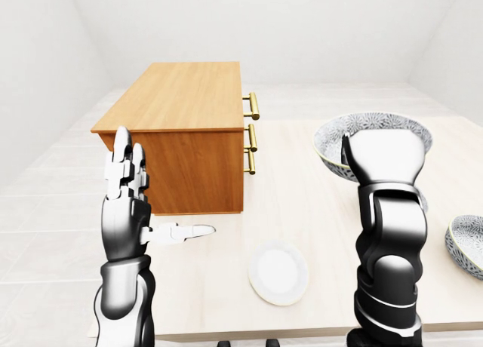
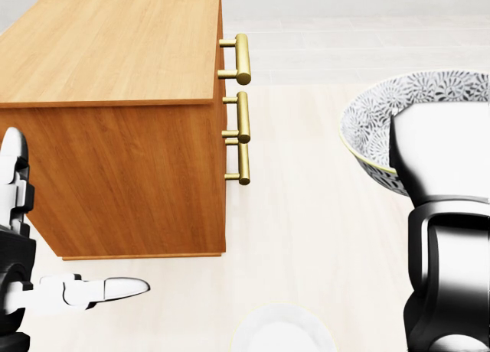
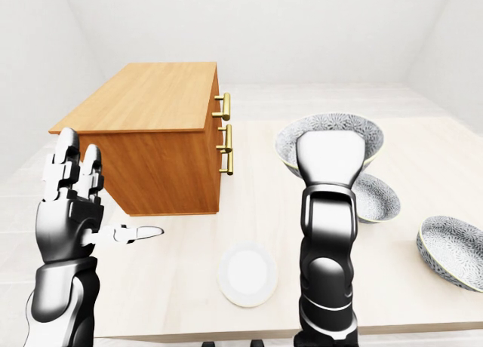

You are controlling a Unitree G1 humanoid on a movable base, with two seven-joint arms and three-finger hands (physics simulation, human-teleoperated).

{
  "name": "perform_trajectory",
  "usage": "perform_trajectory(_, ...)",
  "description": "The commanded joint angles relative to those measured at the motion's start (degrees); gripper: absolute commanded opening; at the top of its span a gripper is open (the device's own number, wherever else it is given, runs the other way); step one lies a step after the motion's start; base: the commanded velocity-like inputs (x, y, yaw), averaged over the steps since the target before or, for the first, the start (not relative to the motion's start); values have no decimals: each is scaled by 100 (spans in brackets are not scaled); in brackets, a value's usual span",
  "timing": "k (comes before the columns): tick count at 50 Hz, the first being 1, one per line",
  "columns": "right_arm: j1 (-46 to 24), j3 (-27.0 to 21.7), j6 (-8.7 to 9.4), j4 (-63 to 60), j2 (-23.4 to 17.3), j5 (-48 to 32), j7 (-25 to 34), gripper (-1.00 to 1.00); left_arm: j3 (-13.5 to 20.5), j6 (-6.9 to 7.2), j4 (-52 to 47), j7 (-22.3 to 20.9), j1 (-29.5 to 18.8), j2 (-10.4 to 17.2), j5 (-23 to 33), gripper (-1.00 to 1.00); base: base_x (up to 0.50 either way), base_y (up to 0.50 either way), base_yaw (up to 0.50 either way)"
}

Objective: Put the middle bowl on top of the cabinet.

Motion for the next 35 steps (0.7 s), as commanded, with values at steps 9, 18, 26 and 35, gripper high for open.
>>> perform_trajectory(9, -1192, 48, 0, 635, 119, 173, 0, -100, -8, 0, 80, -12, -33, 5, 5, 100, 0, 0, 0)
perform_trajectory(18, -1699, 33, 0, 1220, 18, 496, 0, -100, -17, 0, 38, -29, -12, 12, 11, 100, 0, 0, 0)
perform_trajectory(26, -1801, 41, 0, 1148, -39, 675, 0, -100, -33, 0, 84, -37, -12, 14, 35, 100, 0, 0, 0)
perform_trajectory(35, -2094, -70, 0, 1093, -220, 776, 0, -100, -39, 0, 43, -50, -9, 19, 59, 100, 0, 0, 0)
